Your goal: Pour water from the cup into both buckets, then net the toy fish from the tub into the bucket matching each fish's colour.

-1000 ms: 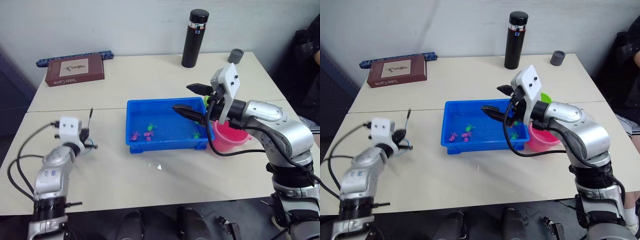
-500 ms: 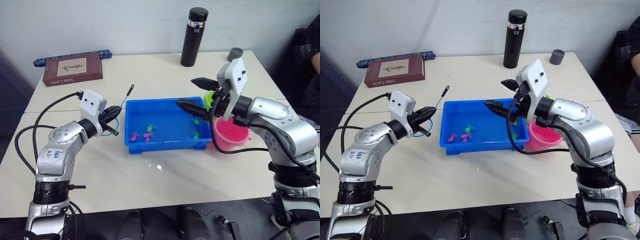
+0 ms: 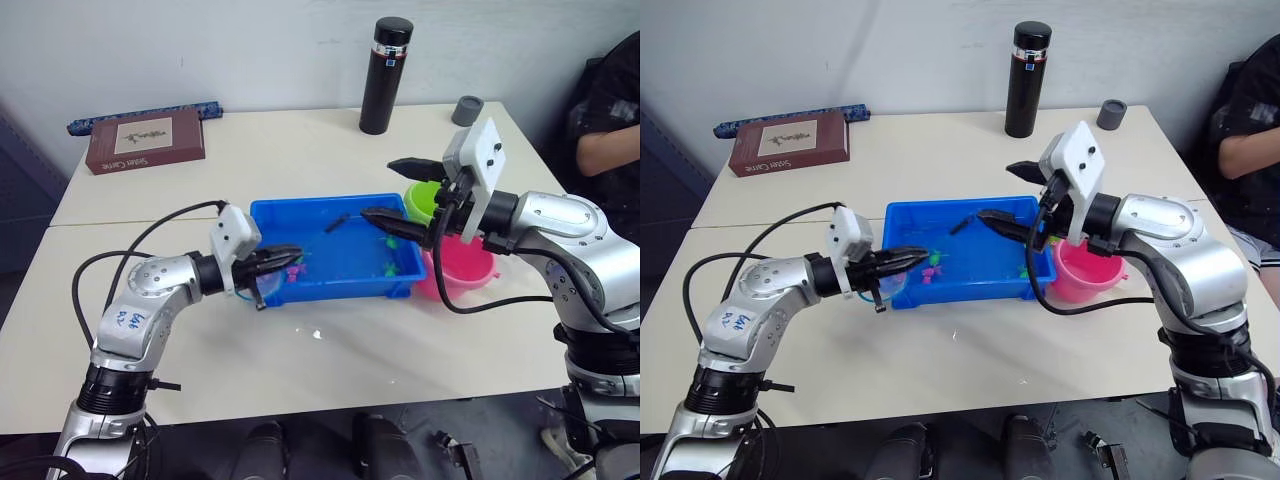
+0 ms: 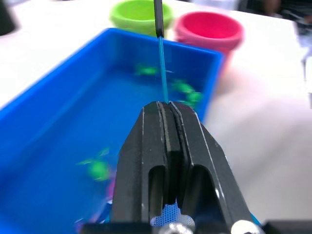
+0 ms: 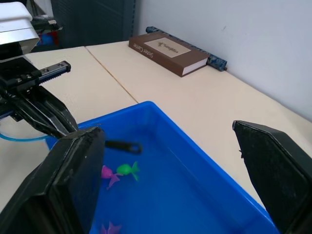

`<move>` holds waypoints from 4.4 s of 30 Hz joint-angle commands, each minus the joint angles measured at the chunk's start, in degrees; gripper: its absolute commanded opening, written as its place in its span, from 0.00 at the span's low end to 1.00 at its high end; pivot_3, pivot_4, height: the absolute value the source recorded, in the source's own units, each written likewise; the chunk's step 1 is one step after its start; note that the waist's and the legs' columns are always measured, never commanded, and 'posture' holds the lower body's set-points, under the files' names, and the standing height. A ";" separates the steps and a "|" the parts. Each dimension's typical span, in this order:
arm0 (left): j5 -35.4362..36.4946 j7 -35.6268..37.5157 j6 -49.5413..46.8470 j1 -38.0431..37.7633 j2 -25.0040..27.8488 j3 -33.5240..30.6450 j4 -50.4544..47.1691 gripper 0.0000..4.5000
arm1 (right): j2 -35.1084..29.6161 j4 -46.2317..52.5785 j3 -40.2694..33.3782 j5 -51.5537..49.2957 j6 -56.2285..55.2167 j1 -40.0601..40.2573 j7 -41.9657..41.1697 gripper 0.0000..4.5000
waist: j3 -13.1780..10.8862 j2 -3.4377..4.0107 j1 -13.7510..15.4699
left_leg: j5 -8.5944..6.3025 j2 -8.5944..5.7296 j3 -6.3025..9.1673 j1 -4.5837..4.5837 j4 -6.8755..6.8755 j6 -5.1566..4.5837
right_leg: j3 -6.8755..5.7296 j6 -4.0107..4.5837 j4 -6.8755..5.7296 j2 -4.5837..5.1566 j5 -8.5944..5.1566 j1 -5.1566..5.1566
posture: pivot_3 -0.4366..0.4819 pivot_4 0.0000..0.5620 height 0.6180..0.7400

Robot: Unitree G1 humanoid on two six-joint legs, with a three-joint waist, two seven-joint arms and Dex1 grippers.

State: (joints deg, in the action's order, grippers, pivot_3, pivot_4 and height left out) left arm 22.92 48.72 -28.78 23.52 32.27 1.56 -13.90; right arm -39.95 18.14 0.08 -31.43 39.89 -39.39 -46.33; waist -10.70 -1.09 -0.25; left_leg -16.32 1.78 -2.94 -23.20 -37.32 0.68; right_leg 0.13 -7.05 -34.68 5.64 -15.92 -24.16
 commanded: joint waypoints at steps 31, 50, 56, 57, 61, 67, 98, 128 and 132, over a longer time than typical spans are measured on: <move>-5.00 11.10 15.91 0.37 3.31 5.49 0.47 0.02 | -1.20 2.71 8.87 -1.78 1.83 6.59 -15.79 1.00 | 0.00 0.00 0.14 | 0.00 0.00 0.01 0.01 -0.28 -0.02 | 0.04 0.00 -0.23 -0.04 0.00 0.00 | 0.48 0.27 1.00; -5.13 11.79 16.79 0.13 3.49 6.05 0.77 0.02 | -2.27 3.91 8.76 -2.61 3.31 5.56 -16.93 1.00 | 0.00 0.00 0.12 | -0.01 0.00 0.01 0.00 -0.45 -0.03 | 0.06 0.00 -0.36 -0.05 0.00 0.00 | 0.48 0.27 1.00; -5.22 11.78 16.98 0.02 3.29 6.09 0.98 0.02 | -3.69 4.35 8.32 -2.86 3.61 4.90 -18.00 1.00 | 0.00 0.00 0.11 | -0.01 0.00 0.01 0.00 -0.48 -0.04 | 0.07 0.00 -0.38 -0.06 0.00 0.00 | 0.48 0.27 1.00; -5.23 11.74 17.03 -0.04 3.23 6.11 0.98 0.02 | -3.88 4.57 8.21 -2.99 3.73 4.95 -18.09 1.00 | 0.00 0.00 0.11 | -0.01 0.00 0.01 0.00 -0.48 -0.04 | 0.07 0.00 -0.38 -0.06 0.00 0.00 | 0.48 0.27 1.00; -5.30 11.65 17.31 -0.14 3.02 6.37 1.03 0.02 | -4.38 4.94 7.96 -3.23 3.90 4.98 -18.32 1.00 | 0.00 0.00 0.11 | -0.01 0.00 0.01 0.00 -0.51 -0.04 | 0.08 0.00 -0.40 -0.06 0.00 0.00 | 0.48 0.27 1.00; -5.42 11.65 17.48 0.21 2.78 6.44 1.33 0.02 | -4.32 4.81 8.06 -3.00 3.68 5.10 -18.19 1.00 | 0.00 0.00 0.11 | -0.01 0.00 0.01 0.00 -0.55 -0.04 | 0.08 0.00 -0.43 -0.06 0.00 0.00 | 0.48 0.27 1.00; -5.37 11.31 16.85 0.25 2.13 6.60 1.03 0.00 | -3.58 3.90 8.91 -1.87 3.30 3.47 -17.92 0.01 | 0.00 0.00 0.10 | -0.01 0.00 0.01 0.00 -0.65 -0.04 | 0.10 0.00 -0.56 -0.07 0.00 0.01 | 0.48 0.27 1.00; -3.60 -3.26 14.13 1.86 -3.38 -1.79 -2.93 0.59 | -0.08 -8.82 8.45 5.91 -5.17 4.11 -15.43 0.00 | 0.00 0.00 0.05 | -0.01 0.00 0.00 0.01 -0.76 -0.04 | 0.15 -0.01 -0.78 -0.09 0.00 0.01 | 0.48 0.27 1.00; -3.91 -5.45 13.44 0.10 -3.43 -3.12 -4.06 0.59 | 0.09 -11.88 7.81 7.48 -7.50 3.42 -15.20 0.00 | 0.00 0.00 0.11 | -0.01 0.00 0.01 0.02 -0.76 -0.03 | 0.15 -0.01 -0.84 -0.09 0.00 0.01 | 0.48 0.27 1.00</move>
State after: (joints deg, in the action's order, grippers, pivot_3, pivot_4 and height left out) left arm 18.07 44.63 -15.38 24.26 28.95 0.00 -15.70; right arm -39.82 6.52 10.24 -24.23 34.34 -34.84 -61.65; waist -10.70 -1.09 -0.14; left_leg -16.33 1.78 -2.93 -23.19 -38.08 0.65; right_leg 0.28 -7.06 -35.51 5.55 -15.92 -24.15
